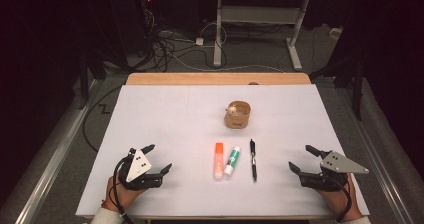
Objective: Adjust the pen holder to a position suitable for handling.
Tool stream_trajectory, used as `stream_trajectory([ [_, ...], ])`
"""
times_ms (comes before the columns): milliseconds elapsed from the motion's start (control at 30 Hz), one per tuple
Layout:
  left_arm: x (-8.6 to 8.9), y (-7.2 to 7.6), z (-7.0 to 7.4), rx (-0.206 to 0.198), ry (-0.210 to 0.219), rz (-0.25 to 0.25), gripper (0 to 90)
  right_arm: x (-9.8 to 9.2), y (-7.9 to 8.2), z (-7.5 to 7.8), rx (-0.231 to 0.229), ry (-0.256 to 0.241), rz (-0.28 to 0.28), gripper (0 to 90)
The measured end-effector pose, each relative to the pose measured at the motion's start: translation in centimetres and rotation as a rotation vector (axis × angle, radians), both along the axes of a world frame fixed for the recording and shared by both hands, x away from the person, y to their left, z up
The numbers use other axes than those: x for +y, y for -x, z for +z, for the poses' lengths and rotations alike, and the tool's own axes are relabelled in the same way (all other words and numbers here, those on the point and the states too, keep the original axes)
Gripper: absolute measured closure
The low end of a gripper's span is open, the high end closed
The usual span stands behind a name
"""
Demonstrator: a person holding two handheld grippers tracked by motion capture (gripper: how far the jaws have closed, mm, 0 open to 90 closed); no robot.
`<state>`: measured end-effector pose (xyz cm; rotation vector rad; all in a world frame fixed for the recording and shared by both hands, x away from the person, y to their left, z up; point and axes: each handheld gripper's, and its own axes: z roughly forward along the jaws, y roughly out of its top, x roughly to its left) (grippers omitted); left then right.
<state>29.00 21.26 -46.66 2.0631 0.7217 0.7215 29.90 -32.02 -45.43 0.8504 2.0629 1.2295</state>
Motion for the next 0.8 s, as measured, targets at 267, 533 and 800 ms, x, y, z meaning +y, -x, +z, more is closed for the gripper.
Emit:
stream_trajectory([
  [267, 0.0, 0.2, -0.1, 0.013, -0.001, -0.016, 18.5, -0.2, -0.6, -0.1, 0.029, -0.015, 0.001, 19.5],
  [533, 0.1, 0.3, -0.2, 0.015, -0.008, -0.008, 18.5, 0.4, -1.3, 0.1, 0.055, -0.009, 0.028, 16.5],
  [800, -0.3, 0.4, -0.2, 0.019, -0.015, -0.011, 18.5, 3.5, -4.5, 2.5, 0.068, 0.036, 0.139, 20.2],
])
